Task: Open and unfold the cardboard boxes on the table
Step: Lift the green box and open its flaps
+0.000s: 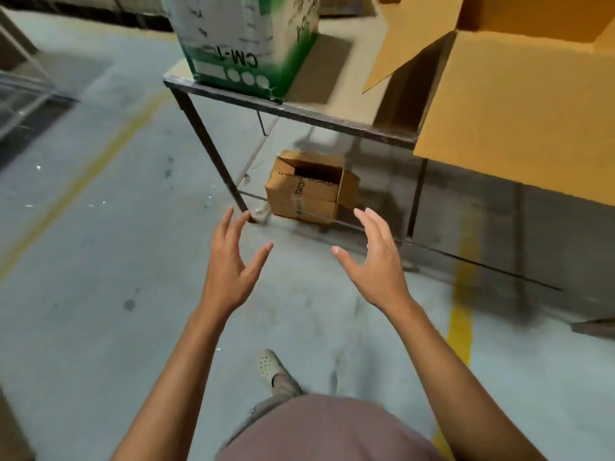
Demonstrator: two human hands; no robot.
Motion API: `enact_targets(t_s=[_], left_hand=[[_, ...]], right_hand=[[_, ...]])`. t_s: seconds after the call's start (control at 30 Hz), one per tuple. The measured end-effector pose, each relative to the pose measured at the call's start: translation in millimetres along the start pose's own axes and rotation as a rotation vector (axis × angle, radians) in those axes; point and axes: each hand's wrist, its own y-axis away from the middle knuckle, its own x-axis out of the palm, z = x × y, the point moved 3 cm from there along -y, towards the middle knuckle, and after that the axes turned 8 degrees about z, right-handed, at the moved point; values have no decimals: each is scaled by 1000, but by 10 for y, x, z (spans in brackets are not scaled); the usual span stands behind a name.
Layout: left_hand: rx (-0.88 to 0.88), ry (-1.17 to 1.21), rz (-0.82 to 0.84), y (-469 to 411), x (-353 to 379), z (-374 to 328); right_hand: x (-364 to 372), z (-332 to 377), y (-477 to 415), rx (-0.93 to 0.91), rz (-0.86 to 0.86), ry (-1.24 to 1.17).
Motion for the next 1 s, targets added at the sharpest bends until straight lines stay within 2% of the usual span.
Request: enact_targets(t_s=[0.23, 0.4, 0.73, 1.0], left_hand=[[-96, 26, -59, -355, -718, 1050], [-61, 49, -63, -906, -1154, 1356], [150, 21, -166, -2840, -1797, 1193], [337, -55, -208, -4310, -2374, 693]], right_hand=[[988, 594, -813, -39, 61, -23], [1201, 1038, -1387, -83, 3, -45], [666, 1951, -2896, -305, -252, -86], [-49, 2573, -3968, -377, -583, -24]])
